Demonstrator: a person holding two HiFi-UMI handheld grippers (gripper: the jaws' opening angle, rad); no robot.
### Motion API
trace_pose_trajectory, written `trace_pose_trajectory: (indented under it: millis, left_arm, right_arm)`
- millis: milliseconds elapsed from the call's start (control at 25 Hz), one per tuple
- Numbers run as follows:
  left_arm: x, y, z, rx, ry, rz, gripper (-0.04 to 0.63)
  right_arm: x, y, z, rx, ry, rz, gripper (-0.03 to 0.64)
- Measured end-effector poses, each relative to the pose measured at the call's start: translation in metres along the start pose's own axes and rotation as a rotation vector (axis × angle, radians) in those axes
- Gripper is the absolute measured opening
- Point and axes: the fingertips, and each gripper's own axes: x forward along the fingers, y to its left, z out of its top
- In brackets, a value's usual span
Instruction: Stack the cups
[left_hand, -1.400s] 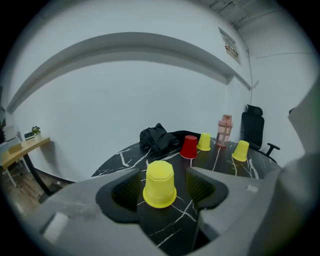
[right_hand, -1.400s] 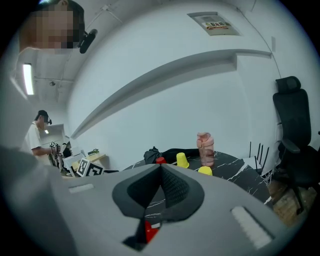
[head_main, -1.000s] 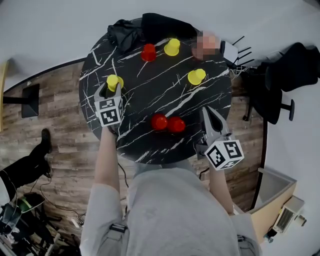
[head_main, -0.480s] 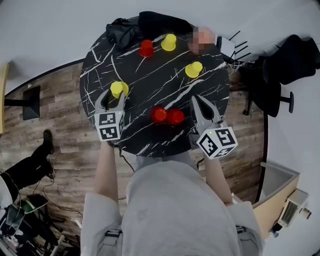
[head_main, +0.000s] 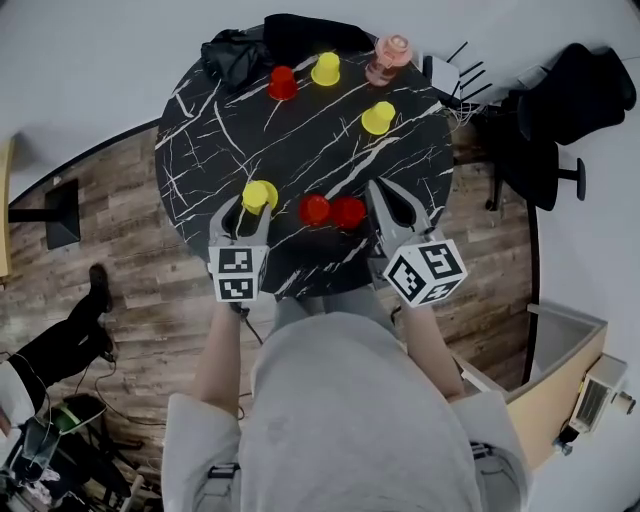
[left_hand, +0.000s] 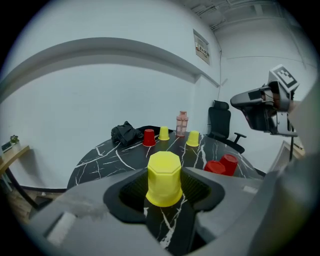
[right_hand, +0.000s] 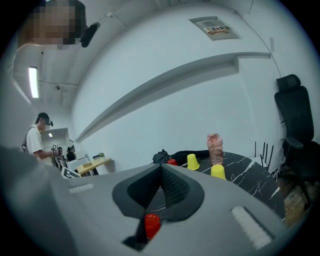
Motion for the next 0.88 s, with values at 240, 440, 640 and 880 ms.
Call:
trace_pose_trajectory:
  millis: [240, 440, 640, 880]
  left_arm:
    - [0.005, -0.031, -0.019, 0.048, 0.049, -0.065, 0.215]
    - [0.012, -0.048, -0.032, 0.084, 0.083, -0.086, 0.216]
    - [0.019, -0.058, -0.05, 0.084, 0.123, -0.097, 0.216]
    - [0.024, -0.058, -0.045, 0.096, 0.106, -0.091, 0.217]
  right_arm:
    - [-0.016, 0.0, -0.004, 0.01, -0.01, -0.033, 0.0]
    - [-0.028, -0.004, -0.005, 0.015, -0.019, -0.062, 0.0]
    - [-0.04, -0.008, -0.005, 0.018, -0.029, -0.088, 0.0]
    - [-0.047, -0.015, -0.003, 0.021, -0.036, -0.108, 0.0]
